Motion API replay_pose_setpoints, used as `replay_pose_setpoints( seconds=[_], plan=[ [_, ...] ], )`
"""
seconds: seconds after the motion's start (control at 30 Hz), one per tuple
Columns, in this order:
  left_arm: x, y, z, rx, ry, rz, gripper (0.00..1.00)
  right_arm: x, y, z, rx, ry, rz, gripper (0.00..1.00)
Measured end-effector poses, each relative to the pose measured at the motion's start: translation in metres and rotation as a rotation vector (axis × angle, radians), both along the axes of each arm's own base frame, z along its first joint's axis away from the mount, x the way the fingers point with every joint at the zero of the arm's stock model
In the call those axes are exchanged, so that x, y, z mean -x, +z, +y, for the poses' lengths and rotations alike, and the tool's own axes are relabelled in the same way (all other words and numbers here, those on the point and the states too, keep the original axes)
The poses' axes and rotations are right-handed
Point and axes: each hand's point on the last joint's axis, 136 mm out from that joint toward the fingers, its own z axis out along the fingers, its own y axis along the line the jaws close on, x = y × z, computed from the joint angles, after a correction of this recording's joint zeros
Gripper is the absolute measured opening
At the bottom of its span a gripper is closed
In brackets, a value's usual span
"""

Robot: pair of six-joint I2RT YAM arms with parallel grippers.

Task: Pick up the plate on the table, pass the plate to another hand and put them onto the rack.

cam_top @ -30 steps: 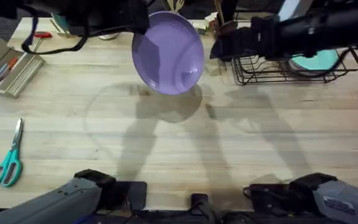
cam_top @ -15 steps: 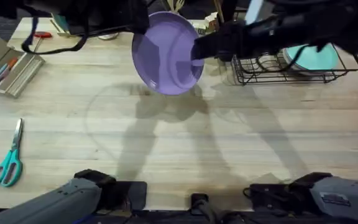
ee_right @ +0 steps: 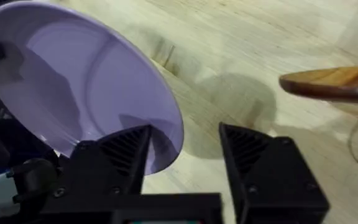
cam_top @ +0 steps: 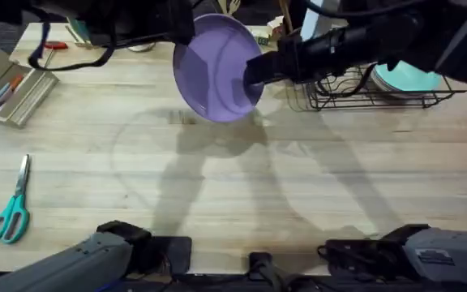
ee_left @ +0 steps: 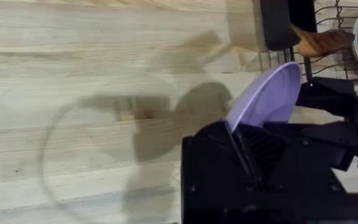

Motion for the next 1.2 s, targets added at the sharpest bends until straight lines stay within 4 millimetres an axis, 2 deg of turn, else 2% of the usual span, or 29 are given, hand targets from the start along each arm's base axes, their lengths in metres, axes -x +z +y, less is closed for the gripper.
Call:
replay_pose_setpoints(
  seconds=[0.1,0.23,0.4,0.47,0.97,1.03,1.07,1.17,1.2],
  plan=[
    [0.0001,-0.0001,0.0000,0.000,0.000,0.000,0.041,0.0000,0.0001,0.0001,-0.003,-0.005,0.005,0.503],
    [0.0000,0.0000,0.0000,0.000,0.000,0.000,0.041,0.0000,0.0001,0.0001,-0.009,-0.017,0.018,0.375],
    [0.0005,-0.0001,-0.0010,0.002,-0.004,0.001,0.041,-0.0001,0.0008,0.0010,-0.017,-0.028,0.029,0.114],
    [0.0005,-0.0002,-0.0008,0.001,-0.003,0.002,0.041,0.0001,0.0007,0.0010,-0.019,-0.032,0.034,0.041],
    [0.0006,-0.0010,0.0004,-0.004,0.001,0.004,0.053,0.0000,0.0015,0.0013,-0.022,-0.032,0.035,0.031],
    [0.0006,-0.0009,0.0002,-0.004,0.000,0.003,0.134,0.0000,0.0014,0.0013,-0.021,-0.032,0.035,0.031],
    [0.0006,-0.0008,-0.0001,-0.003,-0.001,0.003,0.226,0.0000,0.0010,0.0008,-0.019,-0.034,0.035,0.030],
    [0.0004,-0.0003,-0.0010,0.001,-0.004,0.002,0.617,0.0001,0.0000,0.0000,-0.013,-0.037,0.037,0.029],
    [0.0004,-0.0003,-0.0011,0.002,-0.004,0.001,0.687,-0.0001,-0.0002,-0.0003,-0.011,-0.039,0.037,0.029]
  ],
)
